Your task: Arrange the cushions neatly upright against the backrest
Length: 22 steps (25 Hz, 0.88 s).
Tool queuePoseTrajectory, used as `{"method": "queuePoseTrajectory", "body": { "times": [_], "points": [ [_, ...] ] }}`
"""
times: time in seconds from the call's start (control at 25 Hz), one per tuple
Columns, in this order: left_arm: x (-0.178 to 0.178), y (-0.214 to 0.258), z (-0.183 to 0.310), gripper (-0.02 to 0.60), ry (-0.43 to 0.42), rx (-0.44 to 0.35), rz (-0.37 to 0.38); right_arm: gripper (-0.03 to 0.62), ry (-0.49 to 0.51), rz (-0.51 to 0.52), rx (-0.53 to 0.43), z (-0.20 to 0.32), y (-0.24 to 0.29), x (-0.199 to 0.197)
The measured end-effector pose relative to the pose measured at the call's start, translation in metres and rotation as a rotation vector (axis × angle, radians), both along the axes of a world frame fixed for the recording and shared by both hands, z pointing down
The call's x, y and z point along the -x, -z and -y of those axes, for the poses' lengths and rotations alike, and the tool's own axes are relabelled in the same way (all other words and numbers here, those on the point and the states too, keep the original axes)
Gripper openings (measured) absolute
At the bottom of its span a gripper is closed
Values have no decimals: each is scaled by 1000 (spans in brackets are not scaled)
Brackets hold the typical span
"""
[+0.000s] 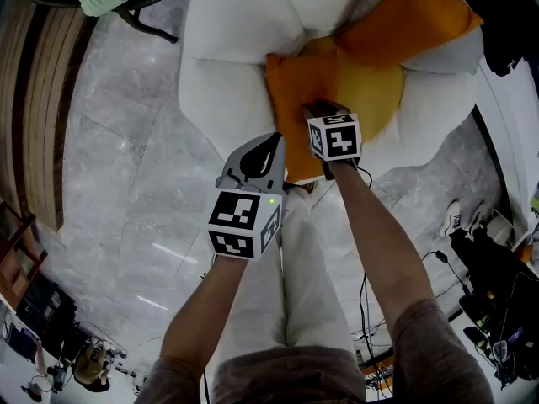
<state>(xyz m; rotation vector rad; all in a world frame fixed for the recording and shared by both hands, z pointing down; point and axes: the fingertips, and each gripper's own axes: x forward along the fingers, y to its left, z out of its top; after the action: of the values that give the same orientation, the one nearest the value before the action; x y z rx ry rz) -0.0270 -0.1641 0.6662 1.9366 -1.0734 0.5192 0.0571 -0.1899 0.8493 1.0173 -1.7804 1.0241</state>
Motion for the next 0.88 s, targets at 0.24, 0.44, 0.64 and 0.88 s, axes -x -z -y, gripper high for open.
{"method": "queuePoseTrajectory", "body": {
  "times": [0.24,0.44,0.64,0.88],
  "points": [
    [-3,-3,-1,3,-13,11,-4,21,34,-34,-19,-3,3,2],
    [-7,4,-1,3,-26,6,-4,21,10,-25,-21,-6,16,-3],
    [-12,23,9,3,-41,-15,-8,21,-12,-7,-60,4,45,-6],
    [-20,59,25,3,-58,-63,-7,21,-56,20,-158,45,101,-9]
  ]
}}
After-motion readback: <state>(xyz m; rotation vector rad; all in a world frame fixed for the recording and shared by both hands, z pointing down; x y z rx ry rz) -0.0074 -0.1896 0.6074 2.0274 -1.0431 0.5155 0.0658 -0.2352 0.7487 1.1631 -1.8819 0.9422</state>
